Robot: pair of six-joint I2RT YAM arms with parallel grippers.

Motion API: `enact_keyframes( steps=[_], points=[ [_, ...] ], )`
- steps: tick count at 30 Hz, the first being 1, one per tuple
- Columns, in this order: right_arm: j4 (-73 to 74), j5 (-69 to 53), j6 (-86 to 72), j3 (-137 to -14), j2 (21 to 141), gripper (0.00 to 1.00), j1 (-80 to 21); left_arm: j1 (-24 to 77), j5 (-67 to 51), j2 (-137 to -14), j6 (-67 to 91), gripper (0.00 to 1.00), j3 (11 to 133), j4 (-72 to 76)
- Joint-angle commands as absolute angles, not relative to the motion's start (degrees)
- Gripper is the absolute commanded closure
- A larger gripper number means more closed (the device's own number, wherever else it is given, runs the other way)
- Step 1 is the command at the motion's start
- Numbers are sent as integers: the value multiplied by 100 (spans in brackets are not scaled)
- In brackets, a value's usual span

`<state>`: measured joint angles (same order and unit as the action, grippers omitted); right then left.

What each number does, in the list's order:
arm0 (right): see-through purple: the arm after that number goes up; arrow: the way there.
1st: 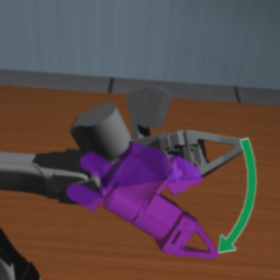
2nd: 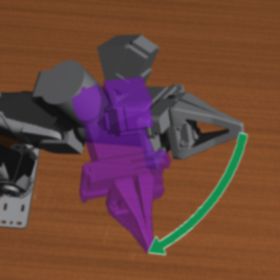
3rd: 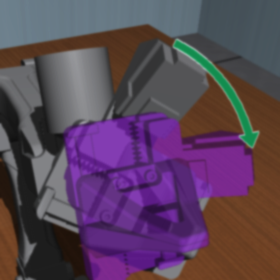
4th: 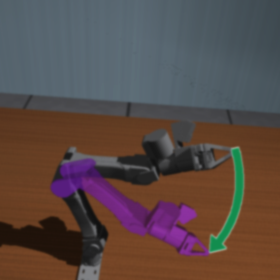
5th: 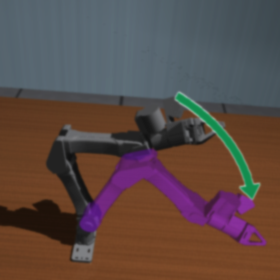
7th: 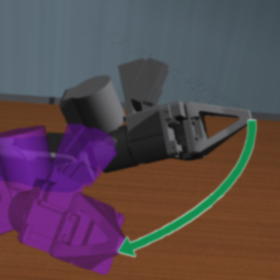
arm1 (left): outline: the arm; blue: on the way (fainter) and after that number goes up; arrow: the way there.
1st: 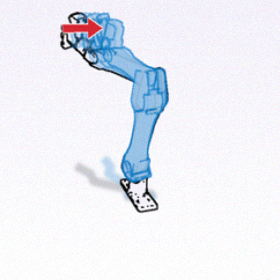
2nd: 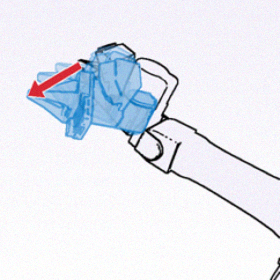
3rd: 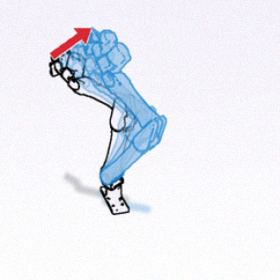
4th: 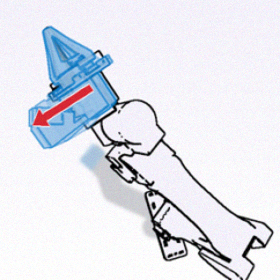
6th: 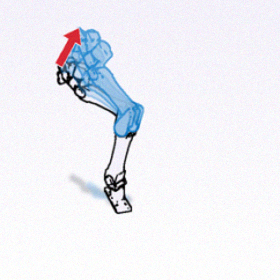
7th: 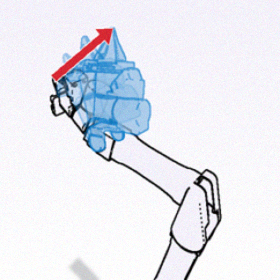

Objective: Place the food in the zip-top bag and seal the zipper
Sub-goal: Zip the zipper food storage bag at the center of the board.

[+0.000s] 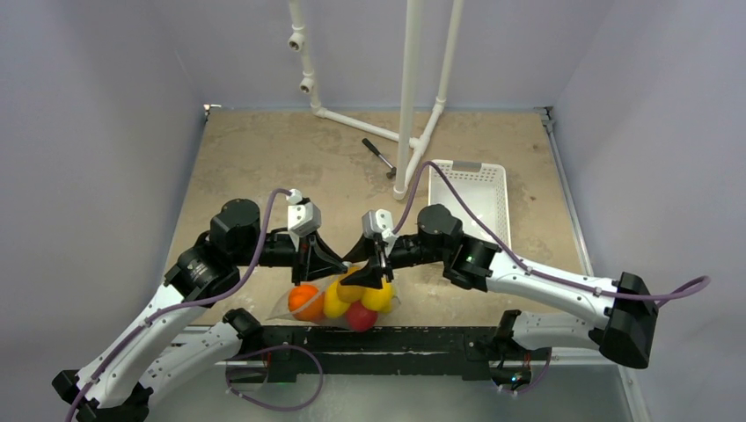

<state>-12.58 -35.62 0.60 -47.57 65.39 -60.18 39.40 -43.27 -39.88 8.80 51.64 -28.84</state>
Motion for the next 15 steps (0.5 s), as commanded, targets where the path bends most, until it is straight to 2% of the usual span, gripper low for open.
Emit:
enact_keyframes(
  steps=[1, 9, 15],
  points=[
    [-1601, -3656, 45, -4972, 6624, 57, -6090, 3945, -4464, -3929, 796, 100, 5243, -2746],
    [-1717, -3630, -140, -4948, 6671, 74, -6103, 3941, -4451, -3880, 793, 100, 5232, -2766],
    [-1806, -3578, -141, -4916, 6664, 97, -6106, 3945, -4413, -3838, 795, 100, 5222, -2787]
  ],
)
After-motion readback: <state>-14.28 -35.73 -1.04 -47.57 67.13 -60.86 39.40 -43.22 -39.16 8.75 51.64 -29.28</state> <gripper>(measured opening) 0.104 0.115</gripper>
